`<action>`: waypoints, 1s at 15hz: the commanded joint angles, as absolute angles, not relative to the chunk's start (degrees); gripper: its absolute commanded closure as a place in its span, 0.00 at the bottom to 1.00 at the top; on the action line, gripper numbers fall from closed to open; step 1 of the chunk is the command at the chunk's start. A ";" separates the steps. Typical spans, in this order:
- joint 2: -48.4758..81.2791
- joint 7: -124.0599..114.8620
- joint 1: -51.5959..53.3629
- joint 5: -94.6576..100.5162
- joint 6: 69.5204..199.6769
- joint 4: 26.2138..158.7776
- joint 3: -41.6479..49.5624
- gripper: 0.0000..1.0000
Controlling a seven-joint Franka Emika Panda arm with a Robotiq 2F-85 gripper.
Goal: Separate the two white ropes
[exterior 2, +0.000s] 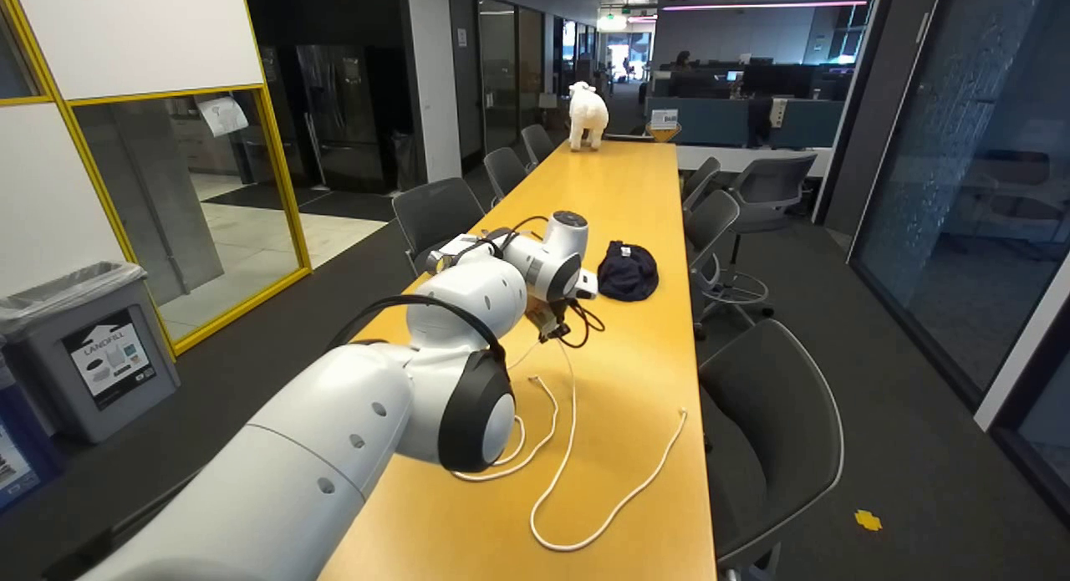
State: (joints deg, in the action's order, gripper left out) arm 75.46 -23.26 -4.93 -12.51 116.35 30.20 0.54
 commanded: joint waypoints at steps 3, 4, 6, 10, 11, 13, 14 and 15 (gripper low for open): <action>78.09 -25.44 -4.67 -12.07 118.93 26.78 0.98 0.71; 78.20 -25.37 -4.66 -11.98 119.04 26.81 0.99 0.70; 78.36 -25.39 -4.65 -11.94 118.96 26.85 0.98 0.57; 78.16 -25.18 -4.68 -11.92 118.02 26.97 0.86 0.26; 78.00 -24.90 -4.70 -12.01 117.24 27.12 0.67 0.19; 77.21 -23.54 -4.29 -11.60 114.58 27.86 0.58 0.04; 76.86 -22.48 -4.19 -11.55 113.02 28.22 0.37 0.00; 76.36 -21.36 -4.05 -11.53 111.45 28.64 0.17 0.00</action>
State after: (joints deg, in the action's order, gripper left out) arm 76.66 -23.50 -4.65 -12.33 115.79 30.15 0.49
